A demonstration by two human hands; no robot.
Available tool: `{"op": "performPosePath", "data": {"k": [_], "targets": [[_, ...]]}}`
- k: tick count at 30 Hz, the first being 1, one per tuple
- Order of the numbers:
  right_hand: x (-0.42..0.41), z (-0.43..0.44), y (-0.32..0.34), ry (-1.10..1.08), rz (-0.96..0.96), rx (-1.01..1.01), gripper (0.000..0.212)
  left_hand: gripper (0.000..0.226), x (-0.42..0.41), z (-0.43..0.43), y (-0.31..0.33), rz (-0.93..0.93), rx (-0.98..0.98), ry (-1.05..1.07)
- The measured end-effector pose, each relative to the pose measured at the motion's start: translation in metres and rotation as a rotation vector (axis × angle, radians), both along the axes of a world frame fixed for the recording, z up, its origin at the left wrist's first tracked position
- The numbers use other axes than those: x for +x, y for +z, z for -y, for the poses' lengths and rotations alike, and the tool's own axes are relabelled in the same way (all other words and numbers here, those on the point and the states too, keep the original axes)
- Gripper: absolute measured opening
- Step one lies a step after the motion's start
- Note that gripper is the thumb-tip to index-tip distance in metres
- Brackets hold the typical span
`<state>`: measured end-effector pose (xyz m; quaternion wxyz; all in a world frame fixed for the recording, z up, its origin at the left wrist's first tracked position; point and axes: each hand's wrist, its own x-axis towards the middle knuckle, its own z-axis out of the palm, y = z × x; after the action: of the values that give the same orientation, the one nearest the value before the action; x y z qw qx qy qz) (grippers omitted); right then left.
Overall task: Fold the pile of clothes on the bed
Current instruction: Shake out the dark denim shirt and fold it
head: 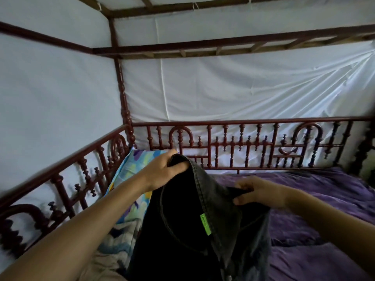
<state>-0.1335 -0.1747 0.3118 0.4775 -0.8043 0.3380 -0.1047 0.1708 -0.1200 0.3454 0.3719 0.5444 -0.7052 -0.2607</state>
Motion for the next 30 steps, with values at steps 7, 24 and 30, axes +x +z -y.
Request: {"op": "performPosePath", "data": {"k": [7,24,30], "targets": [[0.006,0.011,0.032,-0.343,0.158,-0.880,0.045,0.049,0.015,-0.011,-0.051,0.462,0.235,-0.113],[-0.075,0.001,0.069,-0.532,0.060,-0.505,0.050,0.079,0.030,0.011,0.020,0.659,-0.276,-0.003],[-0.079,-0.033,0.041,-0.520,0.235,-0.423,0.051,0.029,0.051,0.058,0.013,0.468,-0.192,0.025]]}}
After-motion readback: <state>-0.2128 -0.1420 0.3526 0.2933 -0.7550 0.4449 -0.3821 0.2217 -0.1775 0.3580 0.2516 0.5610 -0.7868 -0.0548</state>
